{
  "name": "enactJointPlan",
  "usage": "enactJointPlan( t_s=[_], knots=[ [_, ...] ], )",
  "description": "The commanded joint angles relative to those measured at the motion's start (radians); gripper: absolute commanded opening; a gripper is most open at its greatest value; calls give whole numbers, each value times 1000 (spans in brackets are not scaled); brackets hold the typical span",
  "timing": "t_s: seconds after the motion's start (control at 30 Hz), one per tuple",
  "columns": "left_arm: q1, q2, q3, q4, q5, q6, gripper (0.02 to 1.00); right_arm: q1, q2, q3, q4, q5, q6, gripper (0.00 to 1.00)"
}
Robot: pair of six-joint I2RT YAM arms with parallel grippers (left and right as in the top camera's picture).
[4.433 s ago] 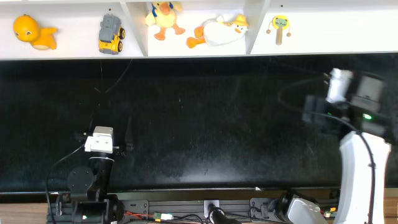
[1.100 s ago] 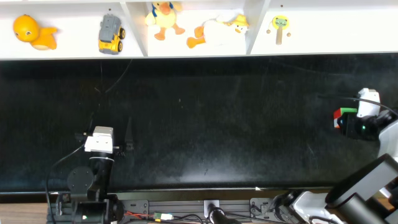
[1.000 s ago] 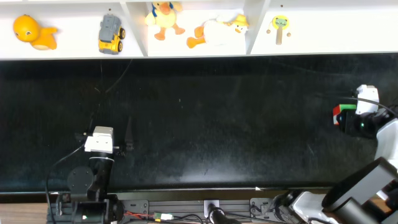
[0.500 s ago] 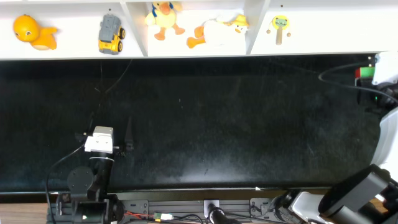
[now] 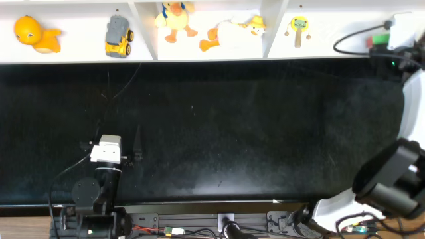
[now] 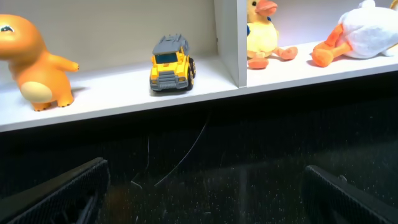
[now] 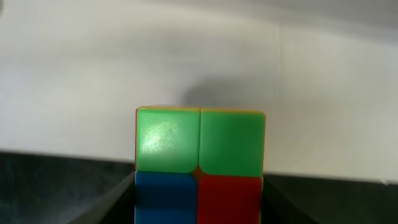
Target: Store Toys
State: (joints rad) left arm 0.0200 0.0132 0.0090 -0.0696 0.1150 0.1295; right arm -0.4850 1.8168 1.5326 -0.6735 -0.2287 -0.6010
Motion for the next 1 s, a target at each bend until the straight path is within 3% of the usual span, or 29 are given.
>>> enactJointPlan(
  t_s=[0.03,0.5,0.7,0.77,1.0],
  knots=[
    [-3,-10,-1,-7,-8,-11,998,48,72,113,-8,-6,50,290],
    [-3,-10,-1,-7,-8,-11,998,93,177,200,-13,-6,108,329],
    [-3,-10,-1,-7,-8,-11,998,93,177,200,-10,-6,108,735],
    [-3,-10,-1,-7,-8,-11,998,93,177,200,-10,-6,108,996],
    [-3,-10,-1,-7,-8,-11,998,92,155,200,-12,-6,143,996]
  ],
)
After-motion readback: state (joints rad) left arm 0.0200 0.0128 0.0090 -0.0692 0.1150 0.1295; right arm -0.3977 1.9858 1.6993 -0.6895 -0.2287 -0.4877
